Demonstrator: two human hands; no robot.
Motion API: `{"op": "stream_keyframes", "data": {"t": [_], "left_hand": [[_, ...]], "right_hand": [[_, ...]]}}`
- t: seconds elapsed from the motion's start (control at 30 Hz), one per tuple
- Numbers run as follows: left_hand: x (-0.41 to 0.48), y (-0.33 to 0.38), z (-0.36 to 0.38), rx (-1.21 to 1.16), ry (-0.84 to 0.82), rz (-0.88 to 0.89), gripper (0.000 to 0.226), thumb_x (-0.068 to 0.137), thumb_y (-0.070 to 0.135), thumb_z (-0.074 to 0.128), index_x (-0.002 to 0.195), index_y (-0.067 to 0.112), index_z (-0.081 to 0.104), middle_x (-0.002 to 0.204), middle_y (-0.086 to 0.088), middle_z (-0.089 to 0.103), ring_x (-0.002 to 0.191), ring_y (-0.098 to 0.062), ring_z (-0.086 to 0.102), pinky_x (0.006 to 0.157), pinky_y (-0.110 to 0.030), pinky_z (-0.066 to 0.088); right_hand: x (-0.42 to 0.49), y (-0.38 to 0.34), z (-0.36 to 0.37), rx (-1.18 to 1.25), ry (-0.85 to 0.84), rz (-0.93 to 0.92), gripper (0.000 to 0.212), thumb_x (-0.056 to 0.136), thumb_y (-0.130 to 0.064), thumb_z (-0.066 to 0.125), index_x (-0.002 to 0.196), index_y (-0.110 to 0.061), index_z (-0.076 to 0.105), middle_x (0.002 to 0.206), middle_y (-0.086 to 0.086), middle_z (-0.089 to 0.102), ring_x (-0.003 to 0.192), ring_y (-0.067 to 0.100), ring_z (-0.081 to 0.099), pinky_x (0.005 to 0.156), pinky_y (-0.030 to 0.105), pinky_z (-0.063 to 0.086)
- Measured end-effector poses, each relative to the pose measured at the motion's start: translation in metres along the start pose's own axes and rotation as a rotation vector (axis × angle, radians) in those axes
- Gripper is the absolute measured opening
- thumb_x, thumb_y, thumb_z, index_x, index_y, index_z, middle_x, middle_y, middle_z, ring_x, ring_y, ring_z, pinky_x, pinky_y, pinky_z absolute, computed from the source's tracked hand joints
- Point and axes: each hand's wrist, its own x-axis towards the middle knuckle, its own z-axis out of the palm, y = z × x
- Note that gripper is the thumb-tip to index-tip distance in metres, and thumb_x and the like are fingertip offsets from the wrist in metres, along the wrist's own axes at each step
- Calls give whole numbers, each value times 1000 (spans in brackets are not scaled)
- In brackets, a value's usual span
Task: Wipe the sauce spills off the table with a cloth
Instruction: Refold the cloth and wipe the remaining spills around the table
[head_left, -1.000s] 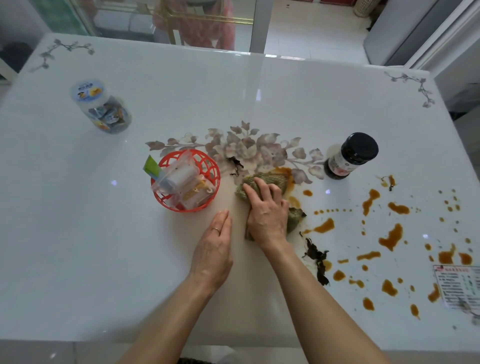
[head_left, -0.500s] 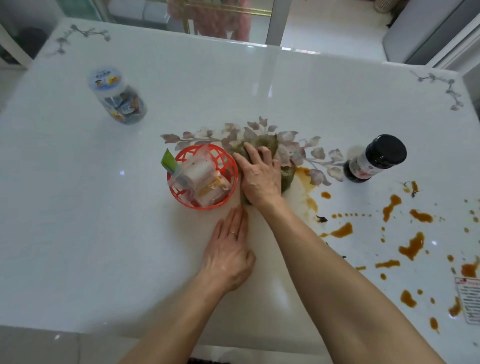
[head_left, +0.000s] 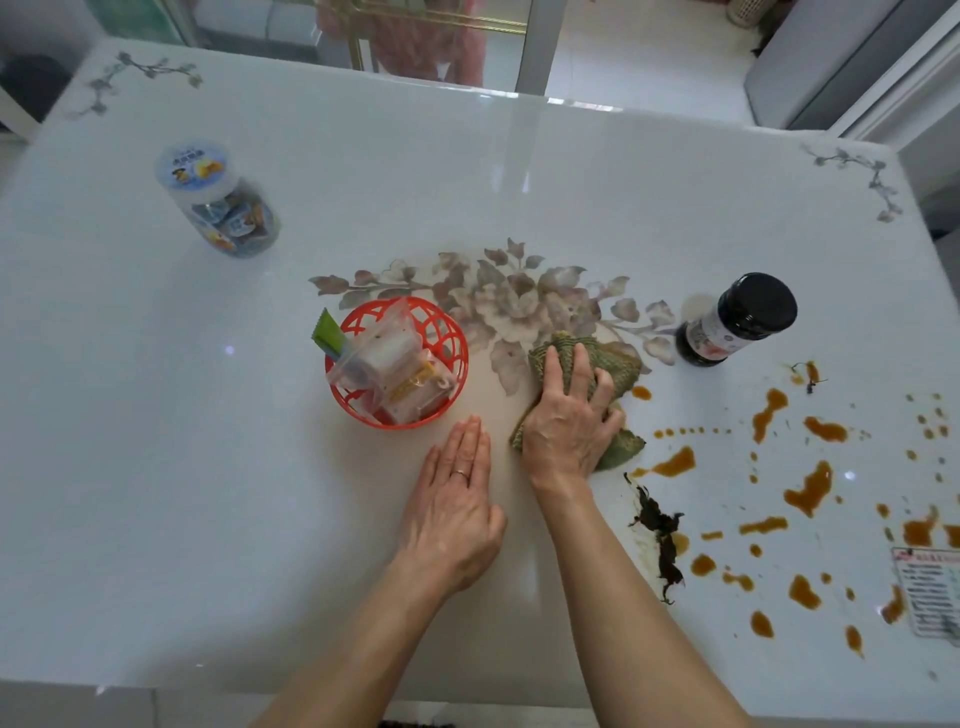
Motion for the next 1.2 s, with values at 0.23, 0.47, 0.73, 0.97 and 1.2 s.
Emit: {"op": "stream_keyframes", "data": {"t": [0.23,0.47,0.73,0.97,1.2], "left_hand": [[2,1,1,4,-8,2,77,89,34,30,147,12,-16,153,-3,-28,140,-13,-26,118,-34,-8],[4,3,1,52,-21,-13,83,75,38,17,148,11,-12,155,-5,-23,142,-15,-20,116,-32,-9],[4,7,1,73,-10,-17,85,74,37,19,148,10,-11,155,-6,-23,143,-16,-19,115,-32,-9],[3,8,1,74,-13,-30,84,76,38,20,149,9,-9,155,-5,-21,143,-16,-18,115,-32,-8],[3,10,-1,56,-21,-33,76,90,29,37,149,8,-7,156,-7,-18,144,-18,-15,118,-34,-4]], "right_hand": [[-17,2,-7,-57,-81,-37,69,86,-13,53,150,-29,30,157,1,22,135,33,23,98,54,31],[-20,47,-11,-66,-46,-46,65,85,-10,57,145,-29,42,151,1,35,130,32,34,91,54,40],[-57,50,-10,-88,-102,-172,72,77,-13,53,147,-26,39,153,3,32,130,33,33,89,53,38],[-51,44,-29,-9,-227,-3,77,90,-7,48,153,-30,13,160,-1,4,143,32,7,108,56,23],[-62,78,-32,-16,-218,-125,81,85,-6,52,153,-35,18,161,-6,7,143,27,10,102,50,27]]}}
